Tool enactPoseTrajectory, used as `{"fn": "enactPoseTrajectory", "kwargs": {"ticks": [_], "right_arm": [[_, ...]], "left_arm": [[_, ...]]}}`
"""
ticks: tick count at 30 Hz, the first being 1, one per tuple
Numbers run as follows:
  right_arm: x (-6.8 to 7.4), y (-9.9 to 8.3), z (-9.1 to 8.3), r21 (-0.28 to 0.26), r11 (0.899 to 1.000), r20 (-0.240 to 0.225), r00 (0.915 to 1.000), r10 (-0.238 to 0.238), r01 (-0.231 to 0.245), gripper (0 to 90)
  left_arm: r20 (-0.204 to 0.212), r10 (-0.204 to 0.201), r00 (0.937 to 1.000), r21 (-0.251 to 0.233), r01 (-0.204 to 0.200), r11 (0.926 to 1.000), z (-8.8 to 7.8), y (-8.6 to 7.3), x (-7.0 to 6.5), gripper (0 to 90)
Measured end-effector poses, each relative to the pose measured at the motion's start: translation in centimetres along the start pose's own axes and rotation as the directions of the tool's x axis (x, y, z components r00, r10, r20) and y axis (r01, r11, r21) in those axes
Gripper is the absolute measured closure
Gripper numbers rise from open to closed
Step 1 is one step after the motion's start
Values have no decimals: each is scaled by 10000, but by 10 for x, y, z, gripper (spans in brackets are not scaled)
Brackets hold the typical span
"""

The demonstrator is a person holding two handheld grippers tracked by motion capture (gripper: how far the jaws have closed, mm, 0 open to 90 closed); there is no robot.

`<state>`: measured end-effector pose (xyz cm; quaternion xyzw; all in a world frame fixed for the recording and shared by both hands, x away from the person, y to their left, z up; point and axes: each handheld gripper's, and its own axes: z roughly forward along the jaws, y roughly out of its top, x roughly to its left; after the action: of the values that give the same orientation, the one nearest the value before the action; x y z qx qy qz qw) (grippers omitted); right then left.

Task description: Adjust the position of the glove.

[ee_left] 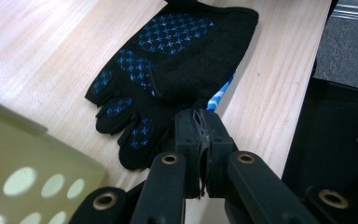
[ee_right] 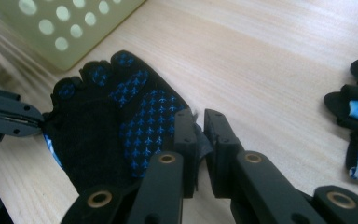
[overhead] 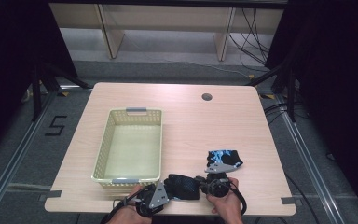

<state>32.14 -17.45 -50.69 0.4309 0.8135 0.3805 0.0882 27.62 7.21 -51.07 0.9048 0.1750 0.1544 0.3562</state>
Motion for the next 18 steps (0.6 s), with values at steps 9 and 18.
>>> {"fn": "enactPoseTrajectory", "kwargs": {"ticks": [9,18], "right_arm": [[2,14,-31,-816,9956,193,9988,-454,468,855],[-13,-2,-44,-513,9987,471,9989,6,18,855]], "left_arm": [[245,-161,9996,-757,180,9970,-3,20,-4,868],[738,48,9973,-619,-2,9981,18,32,-15,863]]}}
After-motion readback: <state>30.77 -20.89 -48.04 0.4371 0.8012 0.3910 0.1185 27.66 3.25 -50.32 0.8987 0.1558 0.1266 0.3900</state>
